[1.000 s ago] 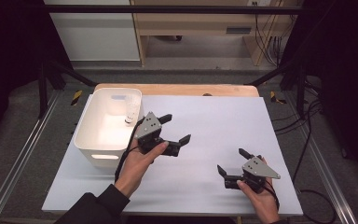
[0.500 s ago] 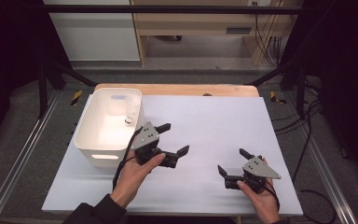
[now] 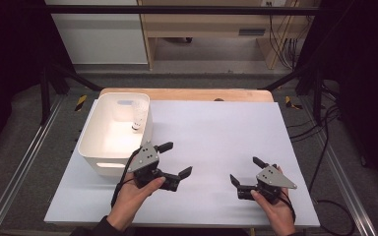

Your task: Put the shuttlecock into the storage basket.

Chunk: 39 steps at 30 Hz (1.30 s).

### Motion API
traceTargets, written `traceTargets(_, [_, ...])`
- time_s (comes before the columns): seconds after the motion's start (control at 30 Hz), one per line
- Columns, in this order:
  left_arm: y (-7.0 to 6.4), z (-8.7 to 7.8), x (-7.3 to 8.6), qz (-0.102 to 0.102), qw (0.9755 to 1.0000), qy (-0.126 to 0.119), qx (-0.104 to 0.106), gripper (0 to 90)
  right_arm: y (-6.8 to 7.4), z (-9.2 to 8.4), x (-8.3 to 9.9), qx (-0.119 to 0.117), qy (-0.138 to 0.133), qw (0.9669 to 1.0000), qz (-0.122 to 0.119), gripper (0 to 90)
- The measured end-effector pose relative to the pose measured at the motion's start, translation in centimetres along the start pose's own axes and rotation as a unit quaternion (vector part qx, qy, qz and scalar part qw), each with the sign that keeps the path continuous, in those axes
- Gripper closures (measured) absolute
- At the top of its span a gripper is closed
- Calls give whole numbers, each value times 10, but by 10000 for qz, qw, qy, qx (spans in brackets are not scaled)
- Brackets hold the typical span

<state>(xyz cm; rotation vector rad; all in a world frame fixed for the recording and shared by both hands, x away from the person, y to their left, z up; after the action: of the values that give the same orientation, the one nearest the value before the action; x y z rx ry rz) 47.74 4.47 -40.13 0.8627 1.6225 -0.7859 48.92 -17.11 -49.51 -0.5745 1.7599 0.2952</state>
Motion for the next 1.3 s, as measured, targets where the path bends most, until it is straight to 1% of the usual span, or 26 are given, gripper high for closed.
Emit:
traceTargets(0.1, [0, -3, -3, -67, 10000, -65, 3, 21, 0, 0, 0, -10, -10, 10000, 12, 28])
traceTargets(0.2, [1, -6, -7, -70, 9999, -77, -13, 21, 0, -1, -1, -22, -6, 10000, 22, 28])
traceTargets(0.27, [3, -8, -10, -92, 9999, -84, -87, 21, 0, -1, 0, -22, 7, 10000, 40, 28])
traceTargets(0.33, [4, -11, -12, -99, 9998, -112, -101, 23, 0, -1, 0, -36, 13, 10000, 23, 28])
traceTargets(0.5, [5, -20, -17, -110, 9996, -201, -143, 22, 1, -1, 0, -50, 16, 10000, 26, 28])
traceTargets(0.7, [6, -32, -20, -105, 9994, -249, -201, 22, 1, -1, 0, -57, 17, 10000, 32, 28])
traceTargets(0.83, [6, -42, -24, -69, 9993, -276, -234, 22, 1, -1, 0, -65, 26, 10000, 20, 28])
traceTargets(1.0, [8, -56, -27, -43, 9989, -333, -325, 22, 2, -1, 0, -85, 37, 10000, 14, 28])
traceTargets(1.2, [12, -73, -29, -53, 9982, -410, -426, 22, 3, -1, 1, -93, 58, 9999, 1, 27])
traceTargets(1.3, [13, -82, -28, -11, 9979, -430, -478, 21, 3, -1, 1, -88, 70, 9999, -27, 28])
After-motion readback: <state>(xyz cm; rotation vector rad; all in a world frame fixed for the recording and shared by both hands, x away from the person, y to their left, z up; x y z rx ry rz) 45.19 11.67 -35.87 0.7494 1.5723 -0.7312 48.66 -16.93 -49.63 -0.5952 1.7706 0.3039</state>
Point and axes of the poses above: each handheld gripper's, and its own axes: z roughly forward along the jaws, x roughly out of its underside, y roughly to its left, the point moved 10 cm from there along z, roughly forward along the jaws, and after that the axes turned 2 degrees about x, right-handed, at the moved point
